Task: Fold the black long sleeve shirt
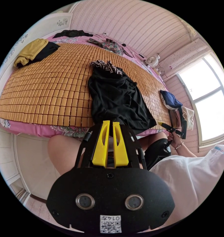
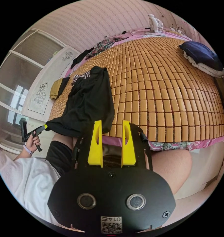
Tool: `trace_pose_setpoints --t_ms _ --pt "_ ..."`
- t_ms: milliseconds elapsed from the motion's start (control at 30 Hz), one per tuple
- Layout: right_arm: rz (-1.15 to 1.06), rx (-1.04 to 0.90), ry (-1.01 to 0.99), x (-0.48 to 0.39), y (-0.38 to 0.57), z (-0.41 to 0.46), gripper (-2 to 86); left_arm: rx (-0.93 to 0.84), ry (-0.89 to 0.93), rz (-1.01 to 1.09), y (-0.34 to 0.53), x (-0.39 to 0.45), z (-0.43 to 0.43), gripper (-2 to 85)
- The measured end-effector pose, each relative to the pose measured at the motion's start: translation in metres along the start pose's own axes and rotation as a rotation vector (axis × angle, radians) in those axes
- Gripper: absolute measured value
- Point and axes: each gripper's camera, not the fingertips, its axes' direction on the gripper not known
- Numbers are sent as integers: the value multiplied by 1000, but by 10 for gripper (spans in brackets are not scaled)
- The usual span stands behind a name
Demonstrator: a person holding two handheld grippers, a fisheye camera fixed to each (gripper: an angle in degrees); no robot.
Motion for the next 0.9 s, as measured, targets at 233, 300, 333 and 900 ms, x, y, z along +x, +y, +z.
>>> trace_pose_setpoints --t_ms 233,300,333,900 --pt "-173 -78 27 -48 -11 24 156 25 -16 -43 4 -6 -18 -3" --pt "-278 -103 105 -62 -6 24 154 24 -19 -53 4 -8 -20 -3" --pt "-325 -110 169 -68 -4 26 153 20 -19 -61 3 -9 -21 -3" --pt "-356 -66 283 -86 -52 34 22 39 -20 -93 2 15 -46 -3"
